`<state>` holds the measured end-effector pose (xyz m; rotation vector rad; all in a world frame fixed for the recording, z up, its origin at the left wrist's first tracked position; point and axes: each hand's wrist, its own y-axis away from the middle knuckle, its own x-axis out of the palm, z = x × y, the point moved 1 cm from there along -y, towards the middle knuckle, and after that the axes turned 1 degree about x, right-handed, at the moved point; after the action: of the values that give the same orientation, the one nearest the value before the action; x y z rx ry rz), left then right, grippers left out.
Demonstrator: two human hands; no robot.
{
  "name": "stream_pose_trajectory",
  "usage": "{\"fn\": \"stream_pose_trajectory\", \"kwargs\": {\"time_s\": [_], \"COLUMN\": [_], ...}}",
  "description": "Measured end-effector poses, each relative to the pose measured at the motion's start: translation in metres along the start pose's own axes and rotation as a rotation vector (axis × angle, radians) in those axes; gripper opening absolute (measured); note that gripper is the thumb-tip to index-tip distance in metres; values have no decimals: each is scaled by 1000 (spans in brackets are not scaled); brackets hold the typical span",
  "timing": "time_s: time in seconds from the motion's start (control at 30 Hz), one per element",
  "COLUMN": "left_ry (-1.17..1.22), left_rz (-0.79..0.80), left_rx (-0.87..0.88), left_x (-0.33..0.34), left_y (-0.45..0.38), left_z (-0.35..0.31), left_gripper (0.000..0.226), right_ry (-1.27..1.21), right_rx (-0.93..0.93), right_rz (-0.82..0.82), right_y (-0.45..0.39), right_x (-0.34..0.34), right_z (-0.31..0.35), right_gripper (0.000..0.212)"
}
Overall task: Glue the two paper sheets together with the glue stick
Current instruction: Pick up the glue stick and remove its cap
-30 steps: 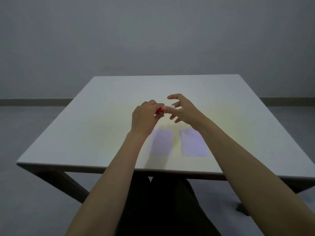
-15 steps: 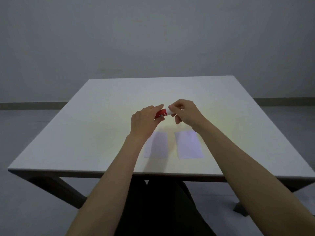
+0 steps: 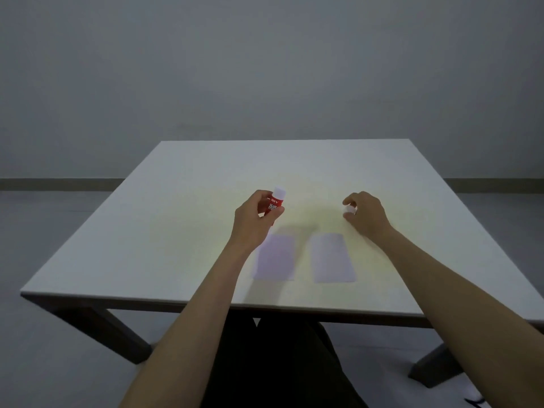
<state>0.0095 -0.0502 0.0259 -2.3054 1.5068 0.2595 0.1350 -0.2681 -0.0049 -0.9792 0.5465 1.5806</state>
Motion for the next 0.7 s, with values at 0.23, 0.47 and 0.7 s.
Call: {"fn": "stream_pose_trajectory", "kwargs": {"time_s": [0.23, 0.47, 0.7], "left_ry": [388, 792, 965], "left_rz": [-78, -282, -317], "left_rx": [-210, -312, -292], "left_x": [-1, 14, 23], "left_y": [1, -1, 5], "left_z": [2, -19, -29], "left_gripper": [16, 22, 19], "right_ry": [268, -727, -1212], "right_rx": [-43, -184, 13], "right_rz": [44, 147, 163], "right_y": [9, 52, 52], "right_x": [-1, 3, 8], "right_z": [8, 93, 108], "right_gripper": [58, 38, 12]}}
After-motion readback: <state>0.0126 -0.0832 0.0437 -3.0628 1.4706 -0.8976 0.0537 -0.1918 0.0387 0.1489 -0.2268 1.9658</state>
